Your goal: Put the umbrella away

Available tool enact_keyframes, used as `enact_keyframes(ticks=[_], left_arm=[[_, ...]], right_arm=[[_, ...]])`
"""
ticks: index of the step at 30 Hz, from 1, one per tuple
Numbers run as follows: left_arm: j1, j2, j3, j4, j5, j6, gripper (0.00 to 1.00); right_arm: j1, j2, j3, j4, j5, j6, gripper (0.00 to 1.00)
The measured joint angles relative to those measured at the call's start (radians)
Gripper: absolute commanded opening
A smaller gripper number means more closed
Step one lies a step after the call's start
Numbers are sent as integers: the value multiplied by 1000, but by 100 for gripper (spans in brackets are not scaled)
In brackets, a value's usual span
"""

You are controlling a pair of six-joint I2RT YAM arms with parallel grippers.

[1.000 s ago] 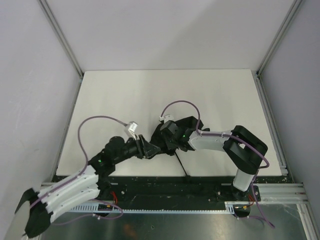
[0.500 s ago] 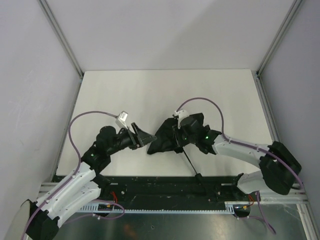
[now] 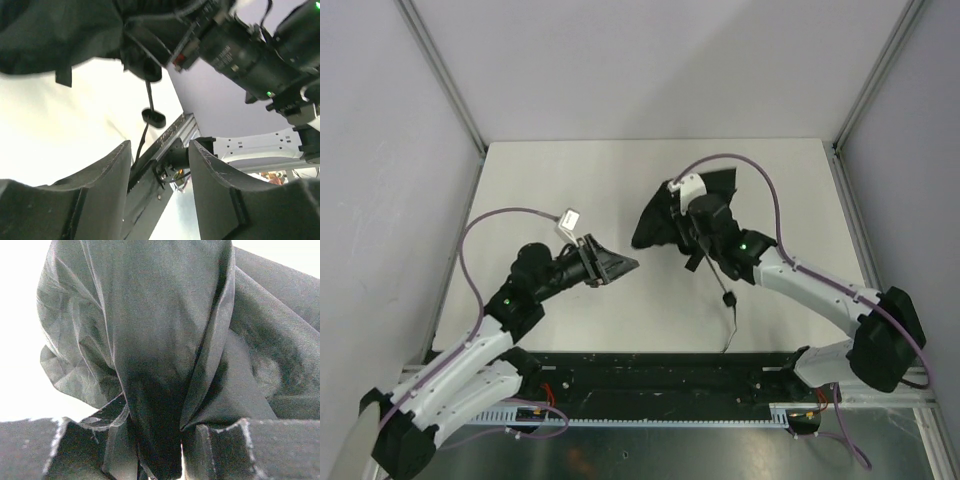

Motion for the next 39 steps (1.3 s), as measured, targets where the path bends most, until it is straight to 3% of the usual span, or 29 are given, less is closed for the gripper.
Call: enact_keyframes(ticks=[4,9,13,17,20,25,28,31,33,36,39], left_arm=[[-2,-135,0,-39,-60,68,54],[-4,-346,-37,-81,-129,132,52],[-4,-524,-133,-114,-172,147,52],[-4,-686,-235,-163,-195,143,52],[-4,-767,-261,-207,-201,136,49],[-4,-789,-262,-246,-193,123,45],[-4,-789,-278,-258,-185,111,41],[-4,-787,-300,-287,-184,87,28],[-5,-767,-301,-320,-189,71,25],[-4,-679,-277,-393,-218,69,29],[-4,-586,-245,-451,-254,76,41]], right_arm=[[-8,74,79,108,259,-268,0],[-25,238,83,447,529,-739,0],[4,428,69,785,607,-1111,0],[101,560,15,921,615,-1275,0],[201,629,-21,880,591,-1260,0],[309,646,-31,543,417,-993,0],[303,639,17,382,336,-831,0],[270,637,116,217,209,-700,0],[246,642,179,117,127,-631,0],[208,658,260,7,-11,-546,0],[168,674,314,-62,-137,-483,0]])
